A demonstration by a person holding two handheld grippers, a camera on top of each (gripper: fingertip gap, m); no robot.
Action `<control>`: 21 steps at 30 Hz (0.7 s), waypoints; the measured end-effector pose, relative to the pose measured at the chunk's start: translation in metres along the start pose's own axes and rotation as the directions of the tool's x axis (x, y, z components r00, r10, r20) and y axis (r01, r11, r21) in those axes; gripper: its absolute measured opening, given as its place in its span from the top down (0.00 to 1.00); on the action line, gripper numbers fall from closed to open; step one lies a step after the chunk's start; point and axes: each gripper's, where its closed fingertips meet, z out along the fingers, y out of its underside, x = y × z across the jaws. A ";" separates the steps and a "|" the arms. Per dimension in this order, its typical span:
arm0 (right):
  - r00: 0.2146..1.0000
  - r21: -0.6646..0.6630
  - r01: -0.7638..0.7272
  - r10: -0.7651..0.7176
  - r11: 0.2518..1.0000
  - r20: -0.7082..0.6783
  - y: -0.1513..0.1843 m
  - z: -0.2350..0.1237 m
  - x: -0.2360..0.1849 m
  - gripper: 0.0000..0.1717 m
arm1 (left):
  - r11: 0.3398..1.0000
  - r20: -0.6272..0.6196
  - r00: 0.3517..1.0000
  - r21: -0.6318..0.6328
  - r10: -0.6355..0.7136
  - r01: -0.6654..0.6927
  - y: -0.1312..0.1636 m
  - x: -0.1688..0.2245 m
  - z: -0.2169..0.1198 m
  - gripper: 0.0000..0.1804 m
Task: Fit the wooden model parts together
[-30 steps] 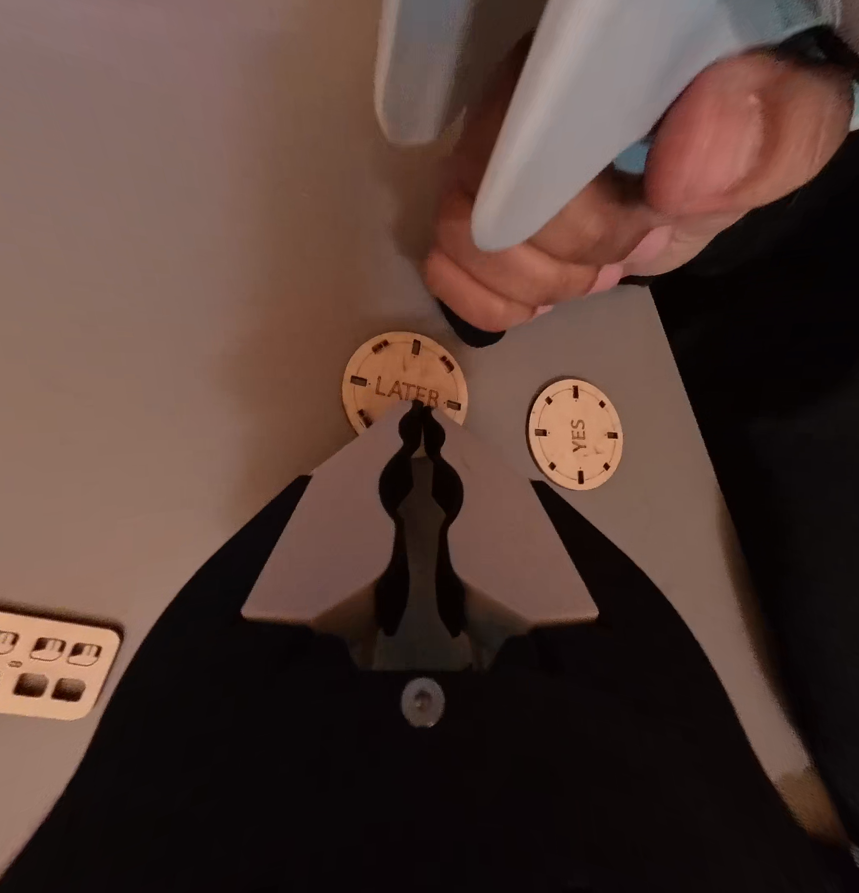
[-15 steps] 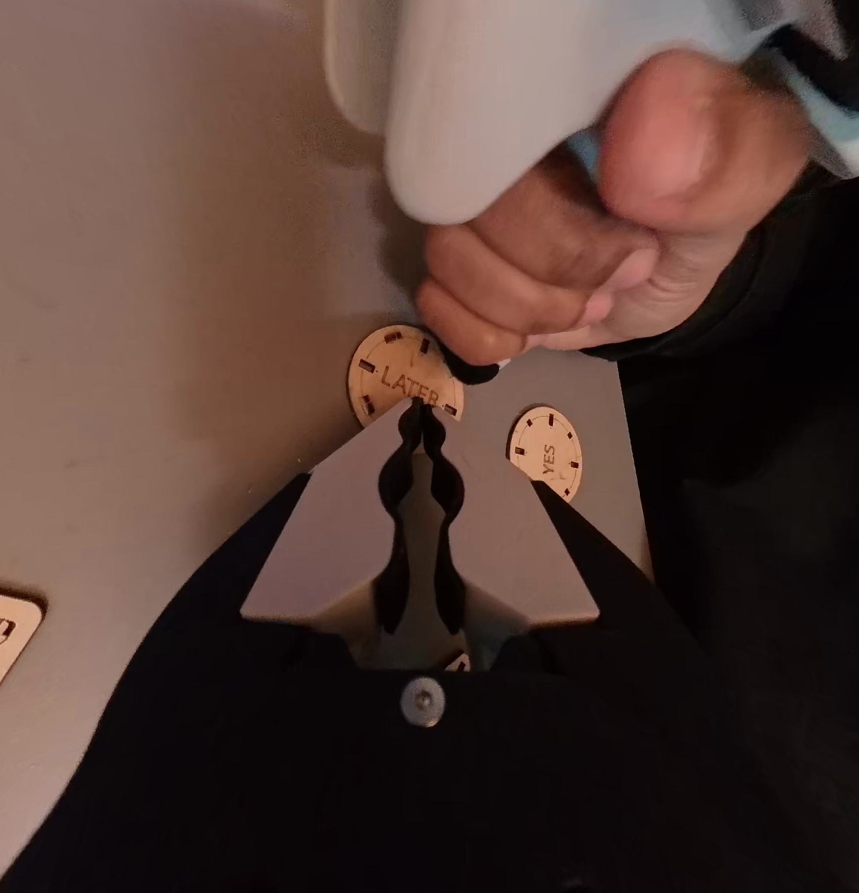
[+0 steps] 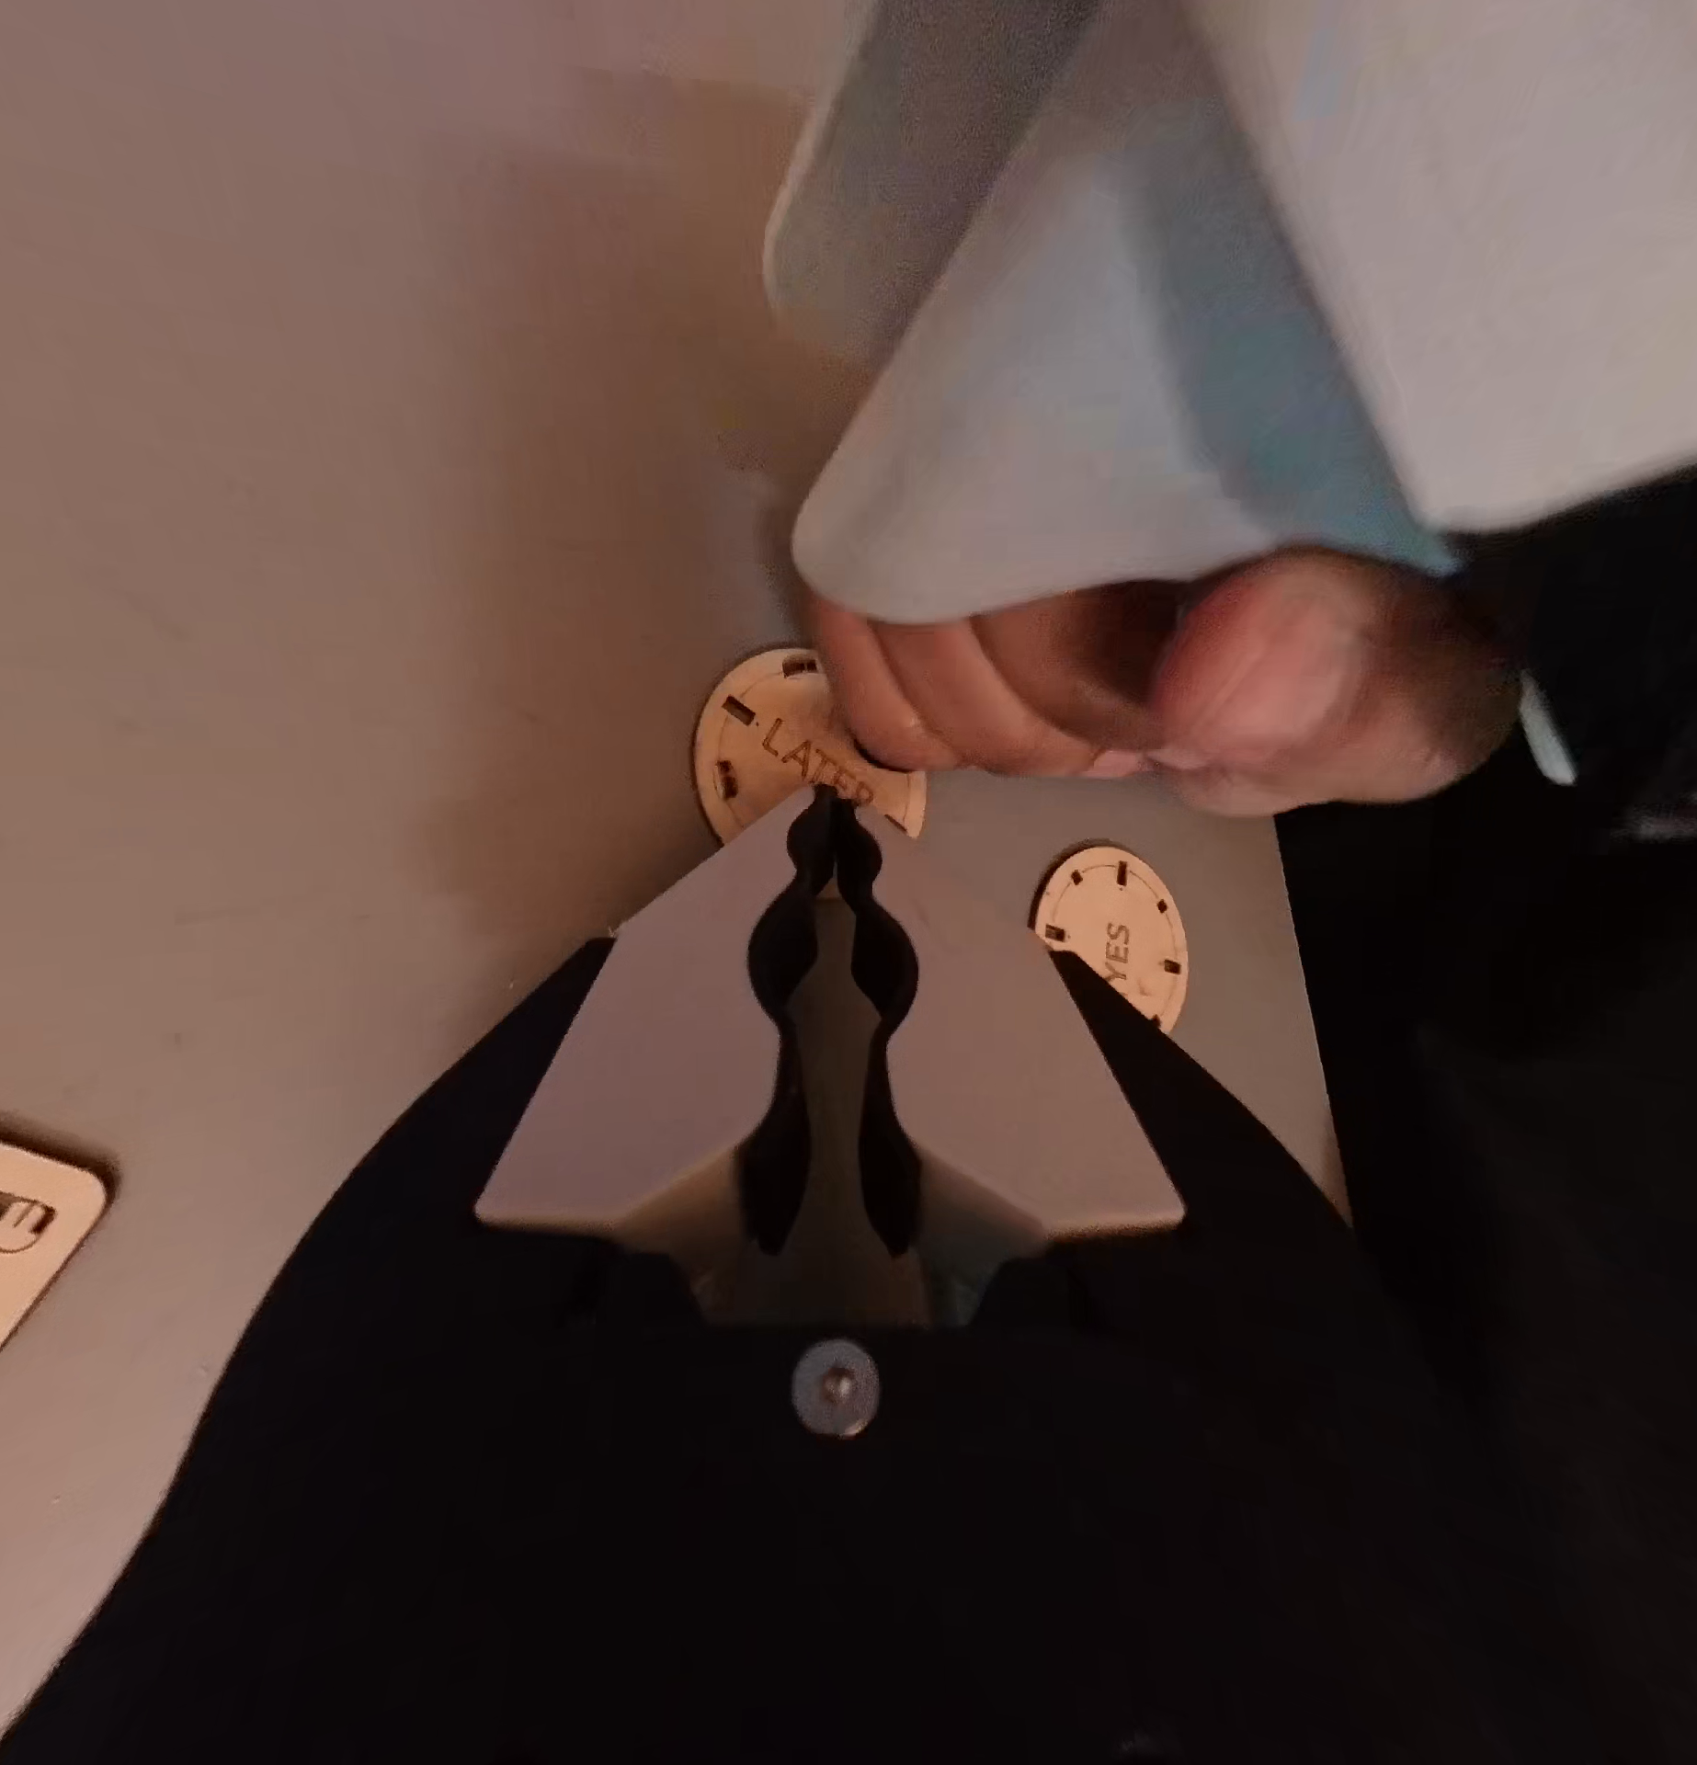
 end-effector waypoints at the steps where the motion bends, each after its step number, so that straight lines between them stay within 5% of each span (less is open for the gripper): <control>1: 0.999 0.015 0.042 -0.042 0.999 0.001 -0.003 -0.001 -0.003 1.00 | 1.000 0.024 1.000 0.010 0.010 -0.010 -0.002 -0.002 0.000 1.00; 8: 0.993 0.177 0.115 -0.108 0.977 -0.049 -0.037 -0.009 -0.008 1.00 | 0.999 0.077 0.997 0.037 0.006 -0.008 -0.006 -0.007 0.001 1.00; 11: 0.994 0.067 0.082 -0.077 0.994 -0.084 -0.007 -0.002 -0.004 1.00 | 0.999 0.054 0.998 0.043 -0.026 0.023 -0.005 -0.007 0.001 1.00; 17: 0.991 0.137 0.051 -0.032 0.989 -0.132 -0.038 0.000 0.015 1.00 | 0.998 0.043 0.998 0.045 -0.036 0.034 -0.005 -0.007 0.001 1.00; 20: 0.995 0.001 0.063 -0.063 0.998 -0.073 0.001 0.003 -0.001 1.00 | 0.998 0.040 0.998 0.047 -0.043 0.041 -0.005 -0.007 0.001 1.00; 21: 0.993 0.049 0.105 -0.102 0.993 -0.058 -0.008 0.000 -0.008 1.00 | 0.998 0.043 0.998 0.046 -0.042 0.040 -0.005 -0.007 0.001 1.00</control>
